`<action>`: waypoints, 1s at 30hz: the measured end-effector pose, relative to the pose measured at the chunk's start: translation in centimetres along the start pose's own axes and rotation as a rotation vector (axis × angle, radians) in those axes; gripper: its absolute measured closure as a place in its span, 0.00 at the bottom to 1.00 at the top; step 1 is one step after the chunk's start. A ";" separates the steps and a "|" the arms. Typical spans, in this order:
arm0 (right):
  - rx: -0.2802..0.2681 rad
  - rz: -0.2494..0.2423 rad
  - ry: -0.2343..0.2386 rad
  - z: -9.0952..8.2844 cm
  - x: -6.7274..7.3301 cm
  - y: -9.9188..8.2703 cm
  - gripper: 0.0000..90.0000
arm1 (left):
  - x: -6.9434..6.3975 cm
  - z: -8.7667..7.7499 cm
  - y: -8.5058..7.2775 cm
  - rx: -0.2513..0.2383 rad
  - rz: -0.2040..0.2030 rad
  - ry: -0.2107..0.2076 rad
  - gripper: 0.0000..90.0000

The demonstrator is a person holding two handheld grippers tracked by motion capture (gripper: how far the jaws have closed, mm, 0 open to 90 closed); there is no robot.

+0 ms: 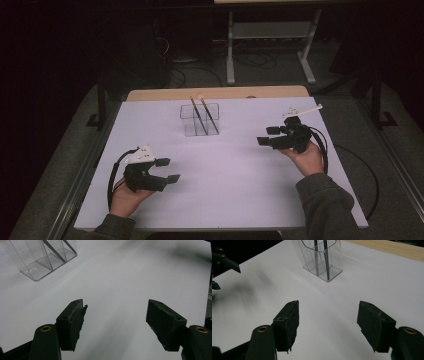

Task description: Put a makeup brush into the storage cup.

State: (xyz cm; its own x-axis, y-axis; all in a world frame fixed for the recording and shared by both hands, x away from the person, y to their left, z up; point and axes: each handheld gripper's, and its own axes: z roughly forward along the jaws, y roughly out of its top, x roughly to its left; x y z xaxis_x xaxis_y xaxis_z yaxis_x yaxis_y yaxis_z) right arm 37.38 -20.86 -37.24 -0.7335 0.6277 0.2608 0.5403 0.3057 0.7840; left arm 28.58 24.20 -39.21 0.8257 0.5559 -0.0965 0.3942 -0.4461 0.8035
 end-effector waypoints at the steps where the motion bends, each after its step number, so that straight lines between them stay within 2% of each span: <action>1: 0.000 0.003 0.001 -0.1 0.1 -0.3 0.37 | -0.1 0.0 0.0 0.001 -0.007 0.002 0.33; 11: -0.013 -0.001 -0.006 -0.6 0.5 -1.4 0.35 | 0.2 -0.2 -0.1 -0.018 -0.027 0.017 0.31; 19: -0.017 0.000 -0.011 -0.7 0.7 -2.4 0.33 | 0.3 -0.2 -0.1 -0.025 -0.027 0.025 0.31; 30: -0.029 -0.002 -0.047 -1.3 1.2 -3.8 0.29 | 0.4 -0.3 -0.3 -0.028 -0.031 0.037 0.29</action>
State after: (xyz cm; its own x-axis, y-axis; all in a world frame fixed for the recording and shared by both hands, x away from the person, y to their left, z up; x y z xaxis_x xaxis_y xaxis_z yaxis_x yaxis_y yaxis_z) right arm 33.91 -22.24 -39.19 -0.7138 0.6605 0.2329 0.5263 0.2864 0.8006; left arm 28.67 24.77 -39.29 0.7977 0.5948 -0.0999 0.4072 -0.4091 0.8166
